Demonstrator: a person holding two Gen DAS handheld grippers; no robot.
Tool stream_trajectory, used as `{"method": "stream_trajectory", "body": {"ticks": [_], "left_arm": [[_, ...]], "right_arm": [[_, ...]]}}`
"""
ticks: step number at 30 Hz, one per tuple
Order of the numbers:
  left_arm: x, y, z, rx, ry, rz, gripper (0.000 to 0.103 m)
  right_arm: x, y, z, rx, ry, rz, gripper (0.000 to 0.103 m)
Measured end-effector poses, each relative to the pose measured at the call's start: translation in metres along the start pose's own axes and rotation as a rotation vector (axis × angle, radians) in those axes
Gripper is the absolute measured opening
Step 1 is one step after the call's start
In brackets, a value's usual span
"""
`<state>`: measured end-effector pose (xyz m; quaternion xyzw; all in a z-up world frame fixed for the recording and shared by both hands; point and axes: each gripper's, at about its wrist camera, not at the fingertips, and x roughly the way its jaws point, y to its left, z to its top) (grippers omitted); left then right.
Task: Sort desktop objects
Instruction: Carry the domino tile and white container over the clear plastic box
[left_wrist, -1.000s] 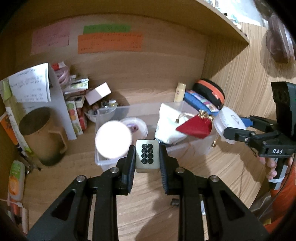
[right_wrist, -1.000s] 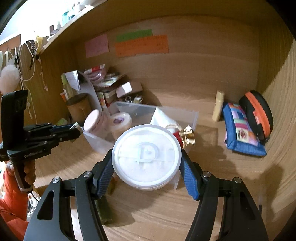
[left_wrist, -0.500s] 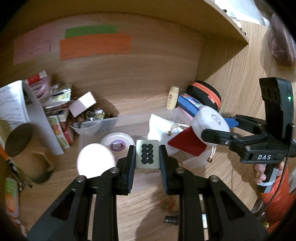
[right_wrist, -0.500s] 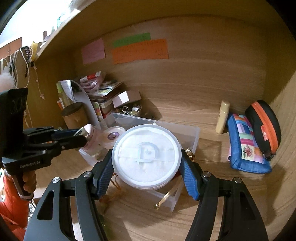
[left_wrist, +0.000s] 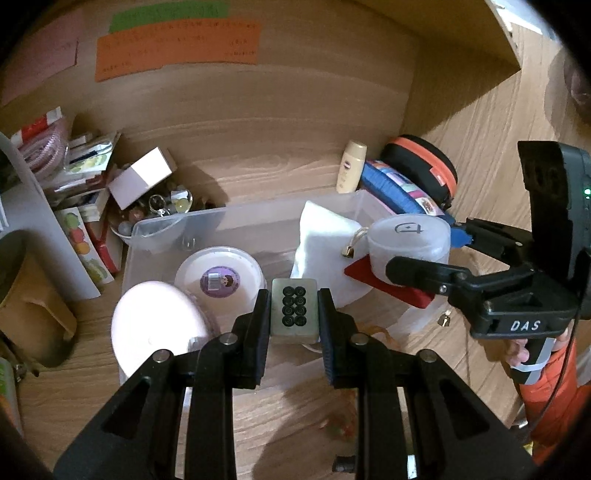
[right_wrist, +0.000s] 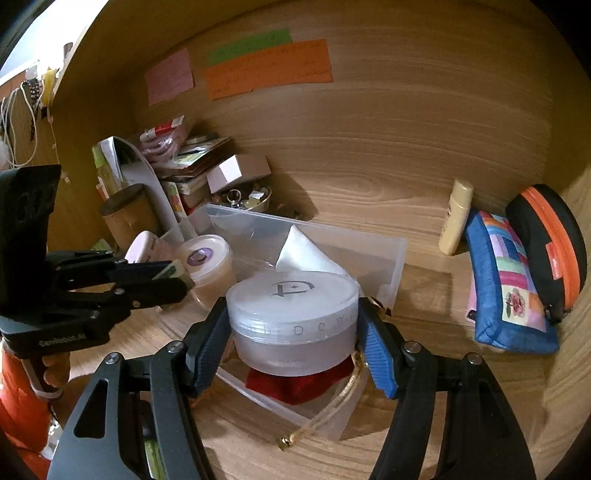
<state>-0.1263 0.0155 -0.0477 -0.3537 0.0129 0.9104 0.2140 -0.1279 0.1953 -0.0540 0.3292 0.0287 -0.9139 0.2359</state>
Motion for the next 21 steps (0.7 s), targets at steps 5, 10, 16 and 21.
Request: {"method": "stream_trajectory", "body": {"ticks": [5,10,16,21], "left_arm": [[0.009,-0.002,0.001,0.007,0.023,0.004,0.024],[0.016,-0.007,0.001,0.021,0.045,0.012,0.024],[0.026,-0.01,-0.001,0.024,0.08,0.024,0.024],[0.03,-0.01,-0.001,0.025,0.089,0.032,0.024]], "right_arm": [[0.01,0.004,-0.002,-0.032,0.017,-0.007,0.063],[0.018,0.008,-0.004,-0.053,0.036,-0.001,0.063],[0.025,0.012,-0.008,-0.075,0.053,-0.005,0.062],[0.024,0.011,-0.009,-0.076,0.047,0.012,0.062]]}}
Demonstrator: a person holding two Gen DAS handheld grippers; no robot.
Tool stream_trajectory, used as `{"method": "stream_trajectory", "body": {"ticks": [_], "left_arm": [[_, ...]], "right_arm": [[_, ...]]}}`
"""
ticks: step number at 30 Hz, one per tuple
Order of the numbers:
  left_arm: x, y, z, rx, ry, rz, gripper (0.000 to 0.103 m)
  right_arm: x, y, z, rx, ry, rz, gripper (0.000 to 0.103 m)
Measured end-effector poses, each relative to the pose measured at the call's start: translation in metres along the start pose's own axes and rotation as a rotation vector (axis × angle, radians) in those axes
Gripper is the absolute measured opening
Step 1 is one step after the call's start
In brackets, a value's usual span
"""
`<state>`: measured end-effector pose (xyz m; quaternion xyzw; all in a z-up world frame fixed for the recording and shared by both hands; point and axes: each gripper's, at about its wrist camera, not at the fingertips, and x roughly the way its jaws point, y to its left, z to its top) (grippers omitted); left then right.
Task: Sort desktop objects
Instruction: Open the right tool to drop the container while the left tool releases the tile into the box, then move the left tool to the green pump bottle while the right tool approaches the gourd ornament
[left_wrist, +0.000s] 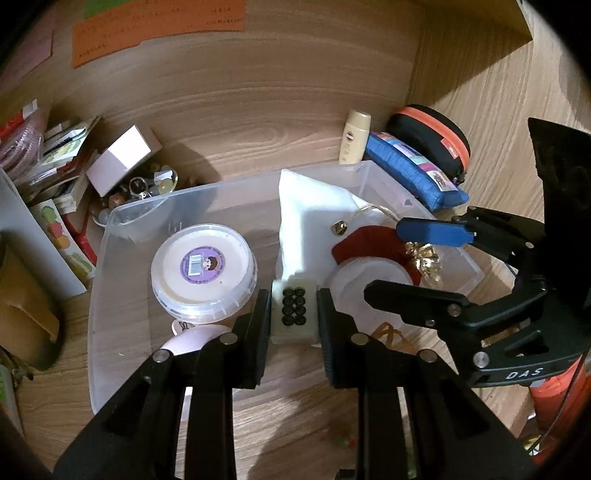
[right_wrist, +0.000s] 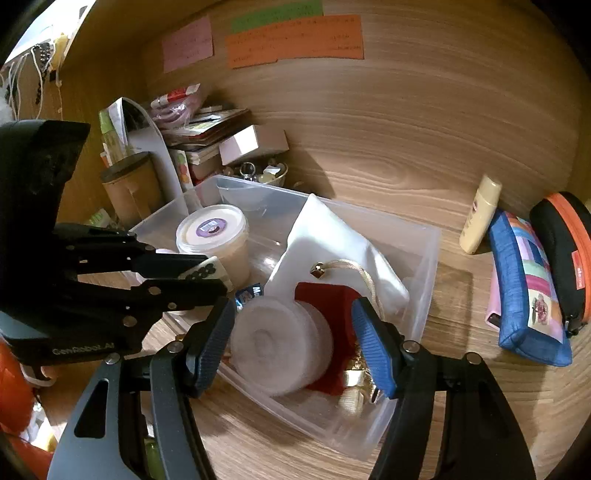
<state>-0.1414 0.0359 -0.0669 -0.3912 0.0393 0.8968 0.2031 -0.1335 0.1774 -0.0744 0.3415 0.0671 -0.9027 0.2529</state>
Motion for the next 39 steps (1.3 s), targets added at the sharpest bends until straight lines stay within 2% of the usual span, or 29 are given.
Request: {"method": "stream_trajectory", "body": {"ticks": [10,20,22,24,28,32,39], "left_arm": [[-0.002,-0.002,0.0,0.011,-0.002,0.026,0.024],[-0.017,-0.006,0.002,0.024,-0.03,0.052,0.024],[-0.022,-0.006,0.001,0.028,-0.039,0.066,0.028],[-0.028,-0.007,0.0,0.029,-0.052,0.087,0.036],[-0.038,-0.008,-0.002,0.027,-0.07,0.105,0.041],[-0.047,-0.01,-0.003,0.027,-0.091,0.127,0.054],[-0.06,-0.02,-0.01,0.021,-0.119,0.165,0.074]], "right_arm": [[-0.015,0.002,0.001,0.0,-0.073,0.008,0.063],[-0.019,0.001,0.004,0.008,-0.097,0.004,0.064],[-0.023,-0.001,0.005,0.008,-0.104,0.009,0.066],[-0.026,-0.001,0.005,0.009,-0.114,0.01,0.068],[-0.037,0.001,0.006,0.006,-0.139,0.013,0.071],[-0.047,0.005,0.005,0.0,-0.159,0.011,0.079],[-0.063,0.006,-0.004,-0.004,-0.175,-0.005,0.082]]}}
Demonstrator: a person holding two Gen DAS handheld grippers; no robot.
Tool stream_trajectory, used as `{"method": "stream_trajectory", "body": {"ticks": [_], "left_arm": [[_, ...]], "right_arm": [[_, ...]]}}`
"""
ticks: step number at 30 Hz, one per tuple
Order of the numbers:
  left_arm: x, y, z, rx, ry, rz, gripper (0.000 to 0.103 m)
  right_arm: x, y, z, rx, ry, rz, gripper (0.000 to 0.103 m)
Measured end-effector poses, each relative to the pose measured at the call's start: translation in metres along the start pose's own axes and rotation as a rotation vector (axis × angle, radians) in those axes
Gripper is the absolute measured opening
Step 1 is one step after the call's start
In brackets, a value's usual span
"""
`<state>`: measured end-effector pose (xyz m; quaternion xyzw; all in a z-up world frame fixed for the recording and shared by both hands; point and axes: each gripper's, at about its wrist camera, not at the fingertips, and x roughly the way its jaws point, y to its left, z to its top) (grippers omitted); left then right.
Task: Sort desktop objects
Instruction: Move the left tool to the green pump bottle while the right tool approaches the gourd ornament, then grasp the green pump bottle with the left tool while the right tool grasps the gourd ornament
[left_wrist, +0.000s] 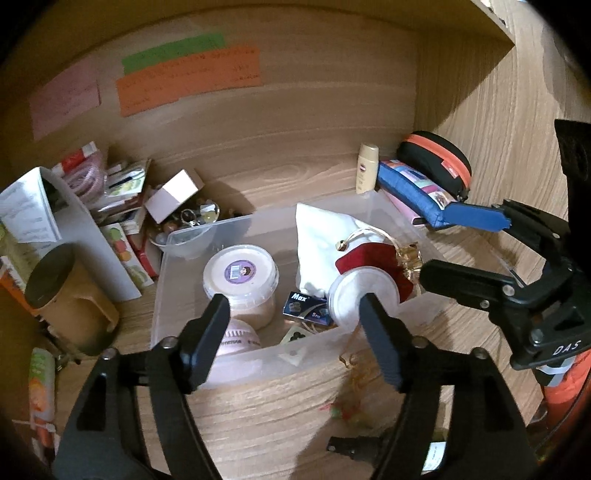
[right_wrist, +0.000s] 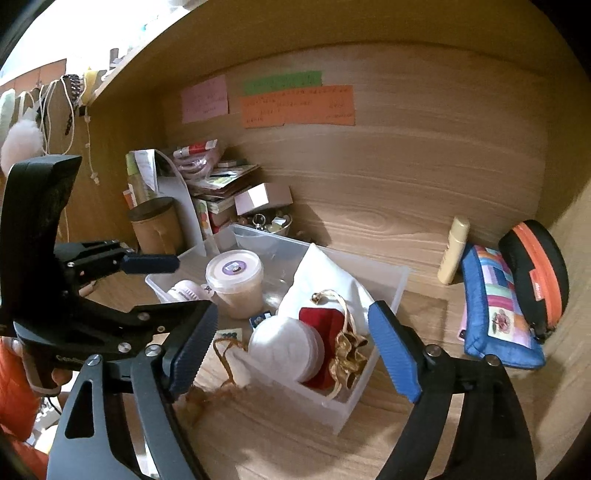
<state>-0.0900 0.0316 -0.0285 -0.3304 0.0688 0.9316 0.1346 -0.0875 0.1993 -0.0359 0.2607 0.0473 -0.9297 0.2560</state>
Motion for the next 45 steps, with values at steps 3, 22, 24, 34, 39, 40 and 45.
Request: {"method": "stream_trajectory", "body": {"ticks": [3,22,24,34,39,40,45], "left_arm": [[-0.007,-0.001,-0.005,-0.019,-0.003,0.005,0.085],[-0.025,-0.043,-0.078,-0.063,0.099,-0.159,0.094],[-0.022,-0.048,-0.083,-0.059,0.115,-0.166,0.094],[0.006,-0.059,-0.094,-0.082,0.21,-0.246,0.094],[0.013,-0.06,-0.094,-0.092,0.214,-0.235,0.087],[0.013,-0.059,-0.094,-0.092,0.213,-0.234,0.082],[0.012,-0.05,-0.095,-0.095,0.212,-0.245,0.053]], "right_arm": [[-0.006,-0.001,-0.005,0.004,0.011,-0.007,0.083],[-0.024,-0.002,-0.044,0.015,0.086,0.0,0.083],[-0.023,-0.001,-0.048,0.019,0.097,0.004,0.083],[-0.017,0.002,-0.059,0.015,0.145,0.012,0.083],[-0.013,0.004,-0.062,0.011,0.164,0.013,0.083],[-0.012,0.004,-0.062,0.01,0.167,0.014,0.083],[-0.002,0.007,-0.064,0.017,0.191,0.024,0.083]]}}
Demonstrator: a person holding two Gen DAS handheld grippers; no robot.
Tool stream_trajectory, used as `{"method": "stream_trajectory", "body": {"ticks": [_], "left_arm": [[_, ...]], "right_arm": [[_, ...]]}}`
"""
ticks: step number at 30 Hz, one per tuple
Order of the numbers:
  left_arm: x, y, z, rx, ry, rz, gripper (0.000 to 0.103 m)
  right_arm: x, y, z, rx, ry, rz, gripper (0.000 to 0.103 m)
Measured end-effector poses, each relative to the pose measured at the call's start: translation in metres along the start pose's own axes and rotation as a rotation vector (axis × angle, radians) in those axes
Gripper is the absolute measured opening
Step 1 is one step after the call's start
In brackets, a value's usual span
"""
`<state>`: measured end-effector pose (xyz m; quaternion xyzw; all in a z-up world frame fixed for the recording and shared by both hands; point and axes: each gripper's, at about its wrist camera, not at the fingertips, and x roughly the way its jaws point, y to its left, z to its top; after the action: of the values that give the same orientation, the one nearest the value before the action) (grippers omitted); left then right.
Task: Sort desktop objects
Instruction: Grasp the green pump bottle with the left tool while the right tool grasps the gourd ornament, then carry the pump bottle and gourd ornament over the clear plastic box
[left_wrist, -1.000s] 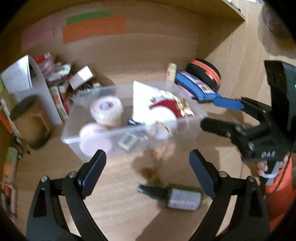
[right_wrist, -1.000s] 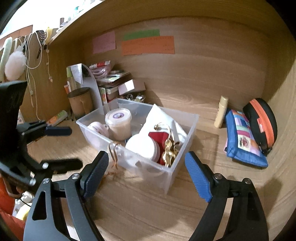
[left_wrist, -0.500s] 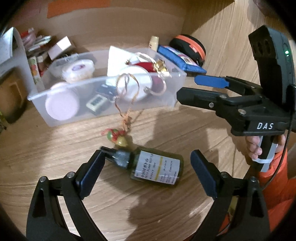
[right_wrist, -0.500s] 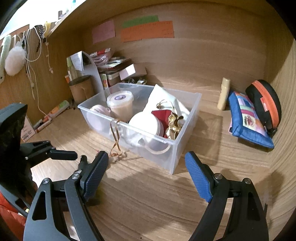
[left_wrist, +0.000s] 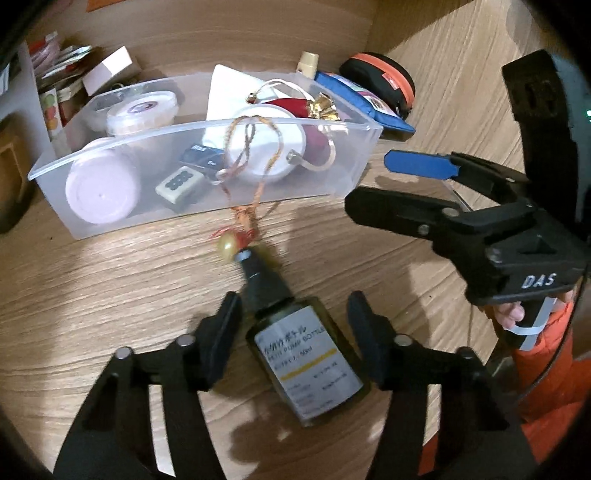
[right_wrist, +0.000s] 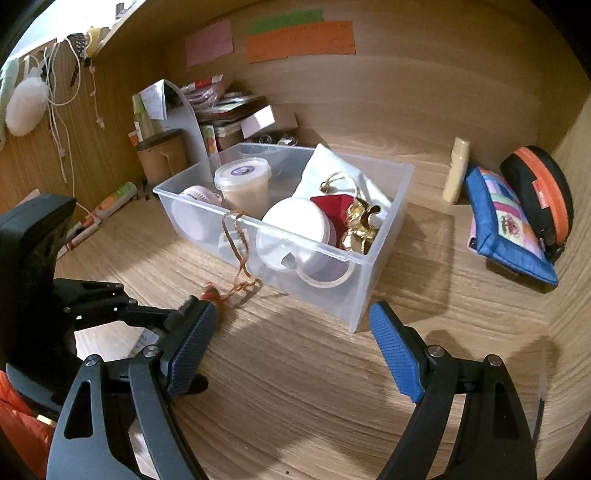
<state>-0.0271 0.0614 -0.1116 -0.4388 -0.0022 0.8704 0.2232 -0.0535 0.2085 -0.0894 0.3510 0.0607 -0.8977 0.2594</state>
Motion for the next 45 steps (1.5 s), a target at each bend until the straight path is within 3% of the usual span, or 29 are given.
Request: {"method": "stream_trajectory", "body": {"ticks": [3,13,21,23,27,29,36,45], "left_arm": [[-0.005,0.008,-0.004,-0.005,-0.009,0.009,0.041],[-0.032,0.041,-0.019,-0.06,-0.07,0.099,0.041],[-0.055,0.074,-0.022,-0.116,-0.134,0.123,0.041],[-0.059,0.078,-0.021,-0.119,-0.148,0.122,0.041],[-0.064,0.087,-0.019,-0.123,-0.167,0.112,0.041],[-0.066,0.09,-0.018,-0.125,-0.175,0.108,0.041],[-0.07,0.099,-0.011,-0.139,-0.201,0.099,0.041],[-0.079,0.096,0.006,-0.118,-0.241,0.092,0.041]], "right_arm": [[0.008,0.003,0.001,0.004,0.021,0.025,0.083],[0.039,0.031,0.007,-0.062,0.088,0.061,0.079],[0.067,0.062,0.013,-0.176,0.167,0.046,0.053],[0.074,0.065,0.015,-0.179,0.184,0.037,0.041],[0.081,0.066,0.018,-0.156,0.198,0.033,0.03],[0.081,0.065,0.019,-0.15,0.198,0.028,0.02],[0.078,0.067,0.019,-0.118,0.18,0.026,0.019],[0.044,0.062,0.033,-0.076,0.072,0.034,0.019]]}}
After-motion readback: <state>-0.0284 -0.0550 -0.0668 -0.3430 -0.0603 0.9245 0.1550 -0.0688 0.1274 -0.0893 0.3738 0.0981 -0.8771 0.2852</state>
